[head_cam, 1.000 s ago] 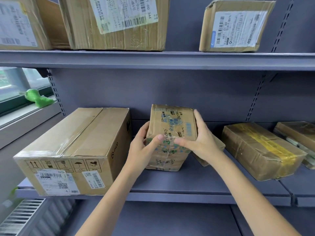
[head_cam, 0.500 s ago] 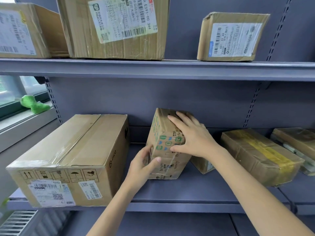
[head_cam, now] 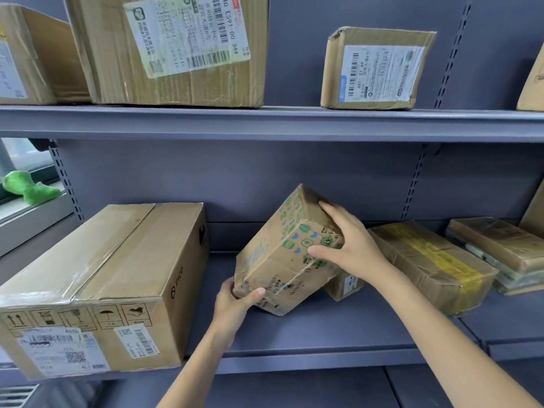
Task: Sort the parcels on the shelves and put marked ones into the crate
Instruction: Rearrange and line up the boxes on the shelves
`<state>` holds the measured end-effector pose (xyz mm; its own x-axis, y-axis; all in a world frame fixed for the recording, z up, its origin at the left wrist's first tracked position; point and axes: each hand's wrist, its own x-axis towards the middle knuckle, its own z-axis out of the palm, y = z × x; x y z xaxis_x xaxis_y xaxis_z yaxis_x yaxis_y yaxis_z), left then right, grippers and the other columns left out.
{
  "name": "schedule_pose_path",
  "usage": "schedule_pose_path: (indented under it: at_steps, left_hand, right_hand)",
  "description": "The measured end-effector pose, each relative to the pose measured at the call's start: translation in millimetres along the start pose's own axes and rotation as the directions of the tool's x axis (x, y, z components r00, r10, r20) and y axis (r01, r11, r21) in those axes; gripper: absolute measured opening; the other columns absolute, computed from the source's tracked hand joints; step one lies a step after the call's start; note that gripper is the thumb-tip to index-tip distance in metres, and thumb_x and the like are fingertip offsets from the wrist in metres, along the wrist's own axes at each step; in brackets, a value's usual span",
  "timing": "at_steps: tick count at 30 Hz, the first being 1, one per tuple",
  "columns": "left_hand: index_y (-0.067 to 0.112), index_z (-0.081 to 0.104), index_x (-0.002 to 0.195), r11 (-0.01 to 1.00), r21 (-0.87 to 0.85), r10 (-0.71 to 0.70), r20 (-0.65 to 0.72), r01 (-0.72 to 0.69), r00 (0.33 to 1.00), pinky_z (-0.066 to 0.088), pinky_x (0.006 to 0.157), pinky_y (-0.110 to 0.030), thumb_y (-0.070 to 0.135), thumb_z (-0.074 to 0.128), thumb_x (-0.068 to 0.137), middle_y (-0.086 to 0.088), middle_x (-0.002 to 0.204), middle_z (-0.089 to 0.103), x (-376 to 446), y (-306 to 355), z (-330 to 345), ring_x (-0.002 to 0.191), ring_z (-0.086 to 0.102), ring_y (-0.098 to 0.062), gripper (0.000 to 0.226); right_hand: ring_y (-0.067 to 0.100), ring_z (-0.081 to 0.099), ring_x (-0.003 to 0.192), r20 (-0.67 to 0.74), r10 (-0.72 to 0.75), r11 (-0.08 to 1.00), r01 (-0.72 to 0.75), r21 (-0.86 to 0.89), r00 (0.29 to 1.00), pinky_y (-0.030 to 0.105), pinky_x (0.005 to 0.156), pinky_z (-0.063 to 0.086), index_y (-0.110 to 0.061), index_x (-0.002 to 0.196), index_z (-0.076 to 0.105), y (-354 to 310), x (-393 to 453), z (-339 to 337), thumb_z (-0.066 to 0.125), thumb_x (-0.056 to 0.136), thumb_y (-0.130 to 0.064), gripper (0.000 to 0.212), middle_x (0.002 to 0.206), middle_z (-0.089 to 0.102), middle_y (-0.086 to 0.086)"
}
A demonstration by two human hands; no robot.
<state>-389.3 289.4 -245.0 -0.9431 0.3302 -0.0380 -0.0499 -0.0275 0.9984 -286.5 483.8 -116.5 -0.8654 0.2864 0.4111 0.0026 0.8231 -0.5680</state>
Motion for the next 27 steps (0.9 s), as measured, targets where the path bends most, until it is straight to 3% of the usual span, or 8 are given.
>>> schedule_pose_path:
  at_steps: [2, 5, 8, 12, 18, 22, 27]
  left_hand:
    - [0.013, 0.053, 0.113, 0.993, -0.08, 0.082, -0.02, -0.083, 0.996, 0.048, 0.074, -0.022, 0.008, 0.074, 0.074, -0.002, 0.103, 0.065, -4, 13, -4, 0.093, 0.062, -0.013, 0.044]
    - [0.021, 0.059, 0.106, 0.971, -0.152, 0.189, 0.012, -0.185, 0.982, 0.05, 0.08, -0.027, 0.015, 0.074, 0.075, -0.005, 0.107, 0.066, -8, 30, -13, 0.1, 0.062, -0.02, 0.035]
    - [0.03, 0.058, 0.115, 0.962, -0.155, 0.238, 0.061, -0.226, 0.969, 0.048, 0.094, -0.041, 0.039, 0.071, 0.06, -0.01, 0.124, 0.056, -11, 40, -19, 0.112, 0.057, -0.023, 0.057]
    - [0.044, 0.053, 0.119, 0.958, -0.138, 0.265, 0.08, -0.252, 0.961, 0.046, 0.098, -0.044, 0.037, 0.068, 0.06, -0.007, 0.133, 0.047, -17, 37, -21, 0.121, 0.05, -0.021, 0.061]
    - [0.035, 0.047, 0.131, 0.946, -0.123, 0.306, 0.044, -0.299, 0.951, 0.048, 0.082, -0.024, 0.026, 0.059, 0.069, -0.001, 0.129, 0.043, -26, 41, -19, 0.12, 0.048, -0.013, 0.064]
    - [0.03, 0.042, 0.136, 0.927, -0.172, 0.35, 0.066, -0.335, 0.935, 0.049, 0.091, -0.037, 0.042, 0.067, 0.062, -0.004, 0.132, 0.049, -29, 53, -27, 0.12, 0.051, -0.021, 0.079]
    - [0.022, 0.048, 0.128, 0.908, -0.217, 0.38, 0.065, -0.358, 0.923, 0.049, 0.08, -0.016, 0.042, 0.059, 0.064, 0.006, 0.118, 0.063, -34, 57, -34, 0.107, 0.059, -0.007, 0.068]
  right_hand:
    - [0.008, 0.039, 0.123, -0.053, 0.123, 0.965, -0.107, 0.241, 0.991, 0.023, 0.1, 0.033, -0.027, 0.143, 0.031, 6, -6, -3, 0.074, 0.075, -0.029, 0.08, 0.131, 0.042, -0.011]
    - [0.007, 0.056, 0.105, -0.037, 0.294, 0.818, -0.232, 0.526, 0.955, 0.021, 0.078, 0.047, -0.028, 0.136, 0.041, 15, -12, -3, 0.068, 0.082, -0.028, 0.061, 0.119, 0.057, -0.011]
    - [0.005, 0.063, 0.095, -0.007, 0.36, 0.723, -0.274, 0.635, 0.933, 0.021, 0.07, 0.05, -0.03, 0.119, 0.054, 22, -18, -2, 0.061, 0.087, -0.031, 0.033, 0.109, 0.065, -0.01]
    - [-0.001, 0.061, 0.09, 0.02, 0.387, 0.699, -0.307, 0.646, 0.922, 0.014, 0.063, 0.045, -0.03, 0.117, 0.05, 22, -28, 7, 0.055, 0.089, -0.035, 0.028, 0.104, 0.063, -0.015]
    - [0.002, 0.06, 0.091, 0.04, 0.403, 0.7, -0.337, 0.63, 0.914, 0.019, 0.065, 0.047, -0.031, 0.118, 0.047, 21, -33, 11, 0.052, 0.09, -0.038, 0.029, 0.108, 0.063, -0.011]
    - [0.008, 0.06, 0.098, 0.097, 0.388, 0.696, -0.361, 0.62, 0.917, 0.032, 0.071, 0.052, -0.033, 0.131, 0.038, 24, -35, 6, 0.049, 0.092, -0.038, 0.04, 0.117, 0.06, -0.008]
    - [0.013, 0.06, 0.083, 0.136, 0.408, 0.659, -0.394, 0.64, 0.903, 0.029, 0.061, 0.049, -0.027, 0.136, 0.035, 32, -41, 4, 0.048, 0.092, -0.035, 0.047, 0.103, 0.06, -0.006]
